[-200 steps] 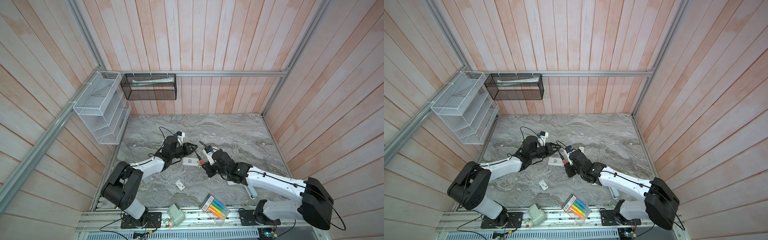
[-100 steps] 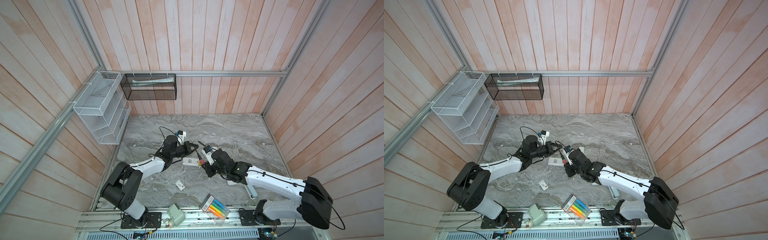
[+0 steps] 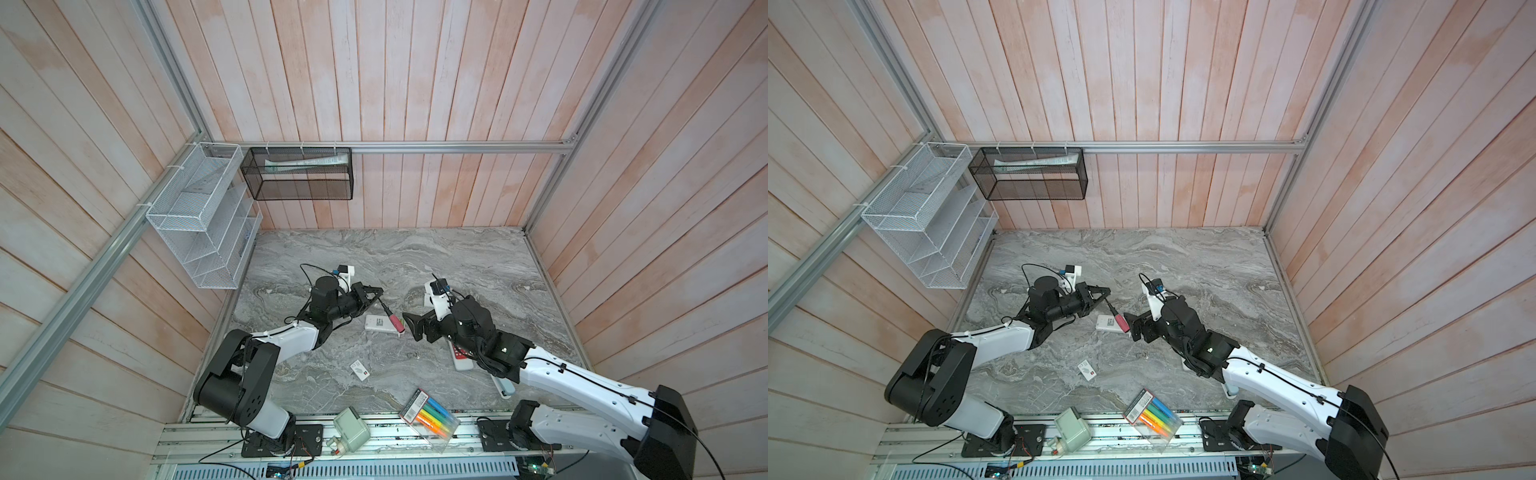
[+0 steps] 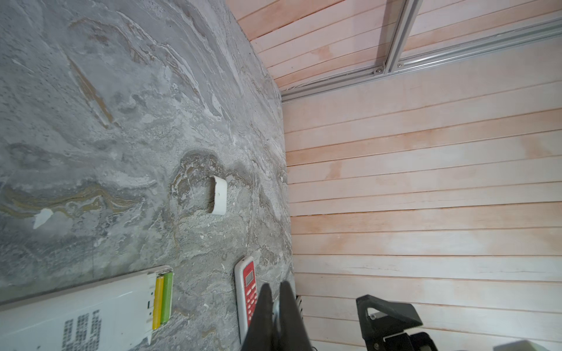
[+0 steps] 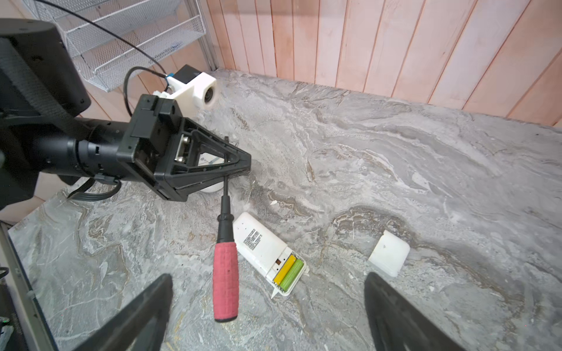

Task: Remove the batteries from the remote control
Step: 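Lift the screwdriver with the right gripper and carry it toward the white remote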

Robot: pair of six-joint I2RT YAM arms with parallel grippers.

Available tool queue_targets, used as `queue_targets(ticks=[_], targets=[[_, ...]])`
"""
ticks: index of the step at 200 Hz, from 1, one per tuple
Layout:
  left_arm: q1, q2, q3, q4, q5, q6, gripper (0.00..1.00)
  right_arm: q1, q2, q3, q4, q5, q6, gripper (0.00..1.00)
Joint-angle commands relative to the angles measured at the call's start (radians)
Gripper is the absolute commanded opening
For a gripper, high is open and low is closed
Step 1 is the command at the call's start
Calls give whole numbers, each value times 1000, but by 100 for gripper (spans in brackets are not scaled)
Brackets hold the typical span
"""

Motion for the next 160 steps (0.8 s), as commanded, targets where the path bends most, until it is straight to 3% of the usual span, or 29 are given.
queue_targets(ticks=[1, 70, 160], targets=[[8, -35, -18, 115, 10, -96, 0, -22, -15, -18, 59, -24, -64, 93], [20, -21, -72, 287, -13, -328, 0, -24, 97, 90, -27, -201, -178, 61], [26, 29, -103, 418, -7, -430, 0, -25, 189, 155, -22, -276, -159, 54]])
